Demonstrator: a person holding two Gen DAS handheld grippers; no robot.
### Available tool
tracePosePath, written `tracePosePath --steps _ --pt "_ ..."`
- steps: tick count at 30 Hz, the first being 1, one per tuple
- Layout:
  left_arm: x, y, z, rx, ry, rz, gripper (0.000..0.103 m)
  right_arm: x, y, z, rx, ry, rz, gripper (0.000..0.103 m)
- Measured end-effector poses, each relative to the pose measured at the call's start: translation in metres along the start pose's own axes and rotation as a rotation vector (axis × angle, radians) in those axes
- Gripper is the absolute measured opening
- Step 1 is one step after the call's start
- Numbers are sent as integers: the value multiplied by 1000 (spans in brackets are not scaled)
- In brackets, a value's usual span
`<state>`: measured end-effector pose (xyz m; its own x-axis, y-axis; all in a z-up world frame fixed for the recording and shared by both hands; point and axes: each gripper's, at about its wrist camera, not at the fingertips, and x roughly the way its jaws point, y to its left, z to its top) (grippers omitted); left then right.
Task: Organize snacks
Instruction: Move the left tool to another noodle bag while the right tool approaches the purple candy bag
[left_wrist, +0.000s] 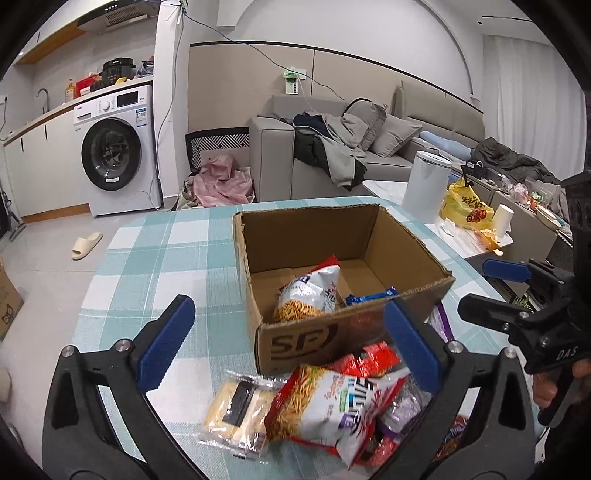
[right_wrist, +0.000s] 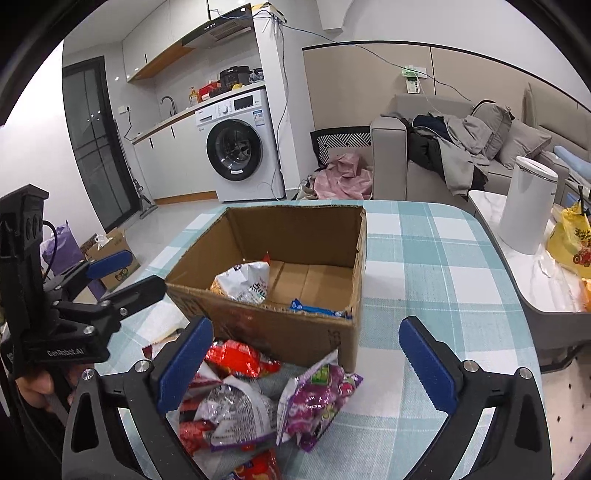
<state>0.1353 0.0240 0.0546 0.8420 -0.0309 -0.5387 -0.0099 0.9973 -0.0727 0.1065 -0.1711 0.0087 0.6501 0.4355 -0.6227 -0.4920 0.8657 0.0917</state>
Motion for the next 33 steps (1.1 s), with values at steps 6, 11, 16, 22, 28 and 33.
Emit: tracePosePath --steps 6,11,16,22,28,33 --pt "-18 2 -16 11 9 -3 102 -6 -1 -15 6 13 -4 103" --pt "-24 3 -30 13 27 -16 102 -6 -4 -23 26 32 3 103" --pt "-25 2 -42 24 55 -15 102 -7 -12 -33 51 48 11 103" --pt "-15 -1 -47 30 79 -28 102 -4 -17 -40 68 69 7 103" --pt "-3 -4 -51 32 111 -41 102 8 -21 -46 95 115 15 103" --pt "8 -3 -55 25 146 -59 102 21 -27 -51 138 150 17 103"
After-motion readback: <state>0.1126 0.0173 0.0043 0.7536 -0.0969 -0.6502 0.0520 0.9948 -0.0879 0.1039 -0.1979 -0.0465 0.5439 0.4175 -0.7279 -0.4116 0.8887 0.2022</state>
